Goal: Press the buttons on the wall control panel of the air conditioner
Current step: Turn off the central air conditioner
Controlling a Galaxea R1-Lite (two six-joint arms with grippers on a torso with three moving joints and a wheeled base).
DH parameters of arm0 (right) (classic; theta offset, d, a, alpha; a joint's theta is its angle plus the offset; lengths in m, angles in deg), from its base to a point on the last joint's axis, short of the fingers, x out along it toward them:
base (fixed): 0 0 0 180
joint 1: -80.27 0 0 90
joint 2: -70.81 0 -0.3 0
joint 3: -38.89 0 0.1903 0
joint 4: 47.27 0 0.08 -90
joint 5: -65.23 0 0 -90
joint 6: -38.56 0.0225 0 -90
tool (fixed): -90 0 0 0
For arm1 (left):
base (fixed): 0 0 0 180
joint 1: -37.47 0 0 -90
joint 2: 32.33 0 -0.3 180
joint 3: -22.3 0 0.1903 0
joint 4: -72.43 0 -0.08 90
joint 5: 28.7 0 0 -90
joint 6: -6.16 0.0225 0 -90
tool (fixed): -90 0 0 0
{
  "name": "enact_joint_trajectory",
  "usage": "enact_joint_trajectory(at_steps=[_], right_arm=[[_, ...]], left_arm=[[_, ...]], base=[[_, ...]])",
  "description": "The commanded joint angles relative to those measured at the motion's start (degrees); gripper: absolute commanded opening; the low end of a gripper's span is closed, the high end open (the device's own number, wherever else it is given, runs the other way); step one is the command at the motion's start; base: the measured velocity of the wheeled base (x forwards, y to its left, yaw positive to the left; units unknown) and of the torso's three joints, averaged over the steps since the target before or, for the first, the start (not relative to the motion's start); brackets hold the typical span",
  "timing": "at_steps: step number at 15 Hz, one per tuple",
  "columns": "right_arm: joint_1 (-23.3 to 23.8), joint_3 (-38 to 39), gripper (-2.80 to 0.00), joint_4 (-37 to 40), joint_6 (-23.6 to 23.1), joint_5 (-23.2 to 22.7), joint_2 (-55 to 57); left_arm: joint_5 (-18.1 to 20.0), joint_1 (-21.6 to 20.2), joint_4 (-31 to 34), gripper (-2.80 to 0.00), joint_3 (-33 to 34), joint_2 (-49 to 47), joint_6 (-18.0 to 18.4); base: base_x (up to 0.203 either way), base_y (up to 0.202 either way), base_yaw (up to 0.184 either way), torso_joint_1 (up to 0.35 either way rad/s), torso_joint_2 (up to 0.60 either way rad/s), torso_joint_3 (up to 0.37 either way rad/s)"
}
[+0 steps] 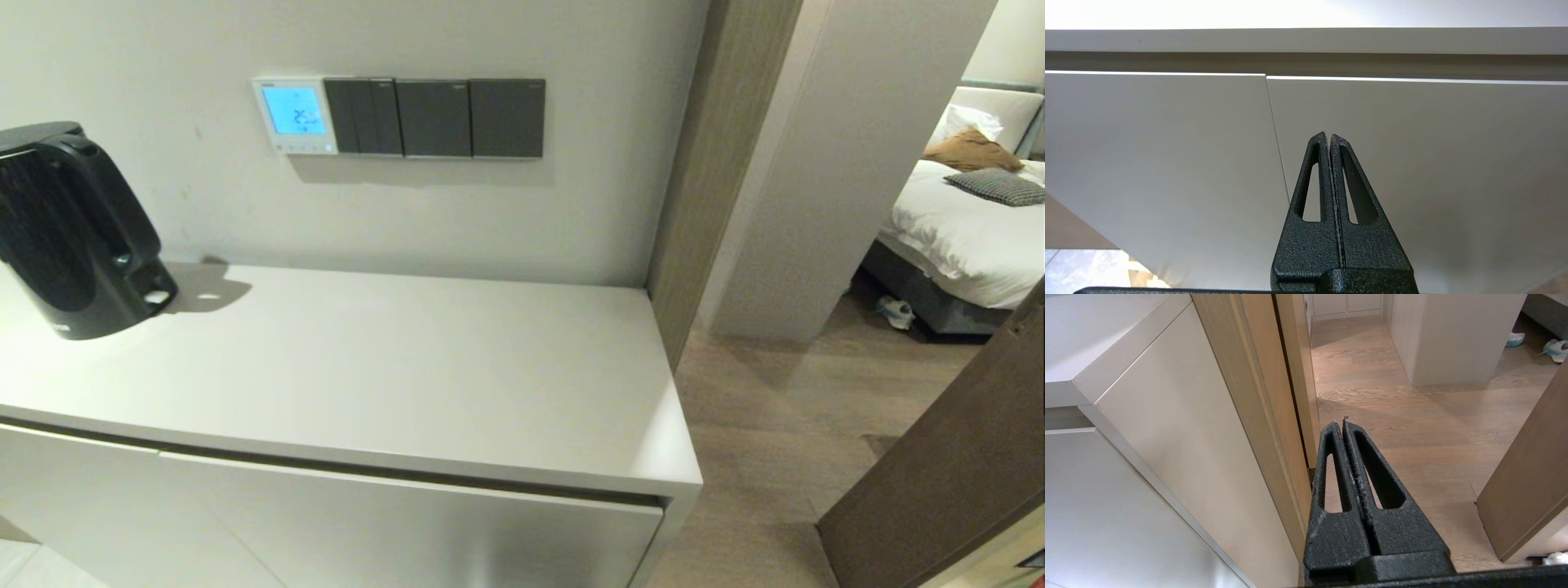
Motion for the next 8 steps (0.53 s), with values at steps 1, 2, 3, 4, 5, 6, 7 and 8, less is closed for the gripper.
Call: enact_joint_trajectory(at_steps=[1,2,3,4,5,6,7,8], right_arm=[[-0.02,0.09,-2.80,0.02,0.00,-0.01,0.08],[-0.02,0.09,-2.80,0.02,0.00,-0.01,0.08],[-0.02,0.09,-2.80,0.02,0.00,-0.01,0.08],[-0.02,0.09,-2.80,0.02,0.00,-0.01,0.08],[-0.02,0.09,-2.80,0.02,0.00,-0.01,0.08],[-0.02,0.09,-2.80,0.02,0.00,-0.01,0.08],[-0.02,0.09,-2.80,0.02,0.00,-0.01,0.08],[-0.02,0.09,-2.80,0.02,0.00,-0.01,0.08]], left_arm=[[0.02,0.00,-0.11,-2.80,0.00,-0.09,-0.14],[0.06,0.00,-0.02,-2.80,0.00,-0.09,-0.10],[0.06,0.00,-0.02,-2.80,0.00,-0.09,-0.10],[0.06,0.00,-0.06,-2.80,-0.11,-0.09,-0.10],[0.06,0.00,-0.02,-2.80,0.00,-0.09,-0.10],[0.06,0.00,-0.02,-2.80,0.00,-0.09,-0.18],[0.06,0.00,-0.10,-2.80,0.00,-0.09,-0.18],[0.06,0.00,-0.02,-2.80,0.00,-0.09,-0.10]], base=[[0.000,0.000,0.000,0.000,0.00,0.000],[0.000,0.000,0.000,0.000,0.00,0.000],[0.000,0.000,0.000,0.000,0.00,0.000],[0.000,0.000,0.000,0.000,0.00,0.000],[0.000,0.000,0.000,0.000,0.00,0.000],[0.000,0.000,0.000,0.000,0.00,0.000],[0.000,0.000,0.000,0.000,0.00,0.000],[0.000,0.000,0.000,0.000,0.00,0.000]])
